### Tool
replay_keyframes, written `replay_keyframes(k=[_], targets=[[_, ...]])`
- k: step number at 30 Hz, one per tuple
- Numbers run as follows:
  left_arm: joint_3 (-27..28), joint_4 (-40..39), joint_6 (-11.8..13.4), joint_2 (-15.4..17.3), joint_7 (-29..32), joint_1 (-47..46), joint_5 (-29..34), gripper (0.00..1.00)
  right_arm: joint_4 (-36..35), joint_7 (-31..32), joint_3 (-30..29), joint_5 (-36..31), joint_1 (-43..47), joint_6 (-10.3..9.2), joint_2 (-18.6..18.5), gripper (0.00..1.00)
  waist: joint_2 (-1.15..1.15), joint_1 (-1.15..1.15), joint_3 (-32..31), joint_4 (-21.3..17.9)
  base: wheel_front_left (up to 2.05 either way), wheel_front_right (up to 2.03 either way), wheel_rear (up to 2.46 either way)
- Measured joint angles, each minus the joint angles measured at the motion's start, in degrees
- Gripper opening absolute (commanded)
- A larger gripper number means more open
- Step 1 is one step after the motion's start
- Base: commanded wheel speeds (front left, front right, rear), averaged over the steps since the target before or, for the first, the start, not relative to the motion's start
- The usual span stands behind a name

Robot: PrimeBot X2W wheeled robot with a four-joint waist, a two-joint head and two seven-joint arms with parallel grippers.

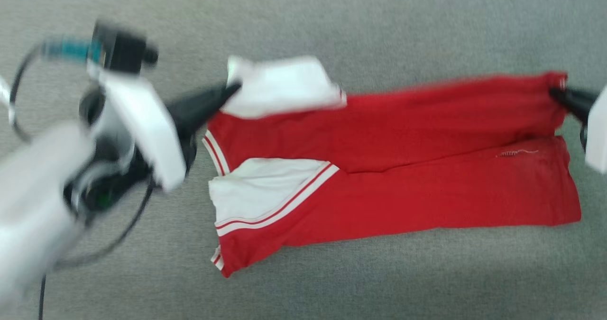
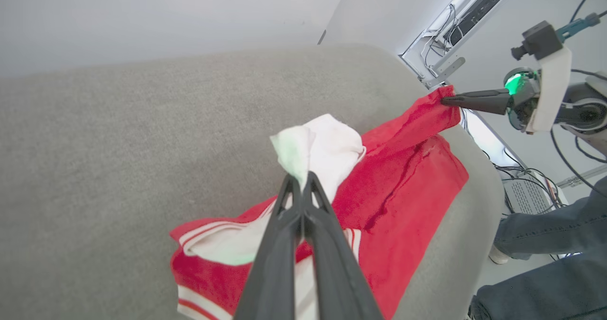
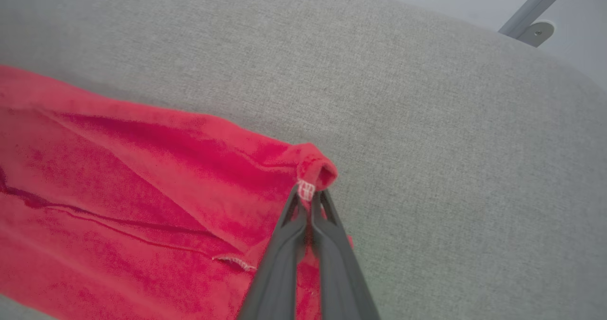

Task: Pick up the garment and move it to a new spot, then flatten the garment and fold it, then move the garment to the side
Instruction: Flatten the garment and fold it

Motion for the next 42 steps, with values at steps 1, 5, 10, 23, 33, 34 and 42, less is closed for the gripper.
replay_keyframes(k=[1,5,10,23,33,34,42], targets=[[-0.3,-1.8,0.0,1.3,-1.5,2.0,-0.1,0.0,-1.1,-0.1,-0.7,0.1,2.0,0.0,-0.5,0.0,0.0,0.0,-0.6,0.3,0.0,0.0,0.0],[-1.6,-7.2,0.0,5.3,-7.1,10.0,-0.3,0.0,-4.7,-0.3,-3.9,0.6,9.8,0.0,-1.8,0.0,0.0,0.0,-2.6,1.2,0.0,0.0,0.0],[-2.8,-10.9,0.2,7.4,-13.5,18.3,-1.9,0.0,-8.1,-0.4,-8.8,0.4,18.0,0.0,-1.5,0.0,0.0,0.0,-3.1,1.9,0.0,0.0,0.0],[-5.4,2.4,0.3,-2.3,-16.2,22.4,-2.1,0.0,-4.3,-0.4,-14.3,-4.4,22.6,0.0,5.6,0.0,0.0,0.0,0.0,2.5,0.0,0.0,0.0],[-3.0,7.5,0.1,-6.7,-20.2,23.2,1.1,1.0,-4.8,-1.3,-15.6,-3.5,22.0,0.0,5.2,1.0,0.0,0.0,0.1,2.9,0.0,0.0,0.0],[-1.8,7.4,0.1,-6.7,-20.5,23.9,1.2,1.0,-5.1,-1.2,-16.4,-3.4,22.4,0.0,4.7,1.0,0.0,0.0,-0.1,3.1,0.0,0.0,0.0],[16.5,7.8,0.4,-12.6,-20.8,33.0,9.2,1.0,-2.5,1.7,-23.0,-1.5,27.5,0.0,4.7,1.0,0.0,0.0,-1.9,6.0,0.0,0.0,0.0]])
